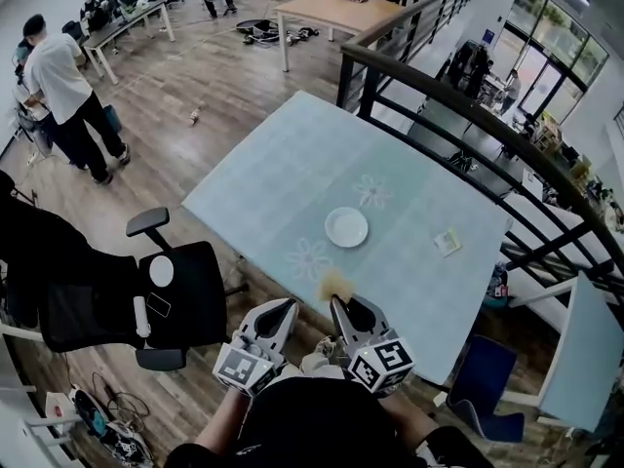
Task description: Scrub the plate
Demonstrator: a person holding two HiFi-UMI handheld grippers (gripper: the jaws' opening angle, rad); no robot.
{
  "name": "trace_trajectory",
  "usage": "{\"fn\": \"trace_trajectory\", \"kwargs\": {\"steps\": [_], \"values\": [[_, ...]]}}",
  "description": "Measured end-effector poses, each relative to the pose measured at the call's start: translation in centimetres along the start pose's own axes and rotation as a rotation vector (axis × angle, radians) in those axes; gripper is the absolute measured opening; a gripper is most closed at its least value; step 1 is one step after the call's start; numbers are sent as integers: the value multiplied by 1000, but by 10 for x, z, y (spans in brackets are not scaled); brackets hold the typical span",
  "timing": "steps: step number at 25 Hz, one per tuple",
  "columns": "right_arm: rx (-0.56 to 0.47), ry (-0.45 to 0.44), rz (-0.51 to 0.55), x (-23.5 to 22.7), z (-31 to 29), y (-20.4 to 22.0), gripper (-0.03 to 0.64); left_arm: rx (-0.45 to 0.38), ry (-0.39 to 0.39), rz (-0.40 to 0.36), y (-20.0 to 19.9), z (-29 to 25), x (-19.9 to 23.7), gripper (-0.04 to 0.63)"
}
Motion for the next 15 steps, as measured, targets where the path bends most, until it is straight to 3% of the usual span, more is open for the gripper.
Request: {"fn": "trace_trajectory", "kwargs": {"steps": [4, 9, 15], "values": [[-8, 31, -17, -20, -3, -12, 60, 18, 37, -87, -2, -34, -6, 12], [-35, 74, -37, -40, 3, -25, 60, 30, 102, -137, -5, -67, -13, 12], [-77, 174, -76, -60, 7, -32, 60, 18, 158, -62, -3, -97, -1, 12]]}}
Point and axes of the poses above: the fingertips, and each gripper's own axes: z backward along the fingers, x to its left, y out of its underside, the point moved 9 cm from there along z, backward along the fingers, and after that the axes turned 10 degrees about -z, right-handed, at the moved point
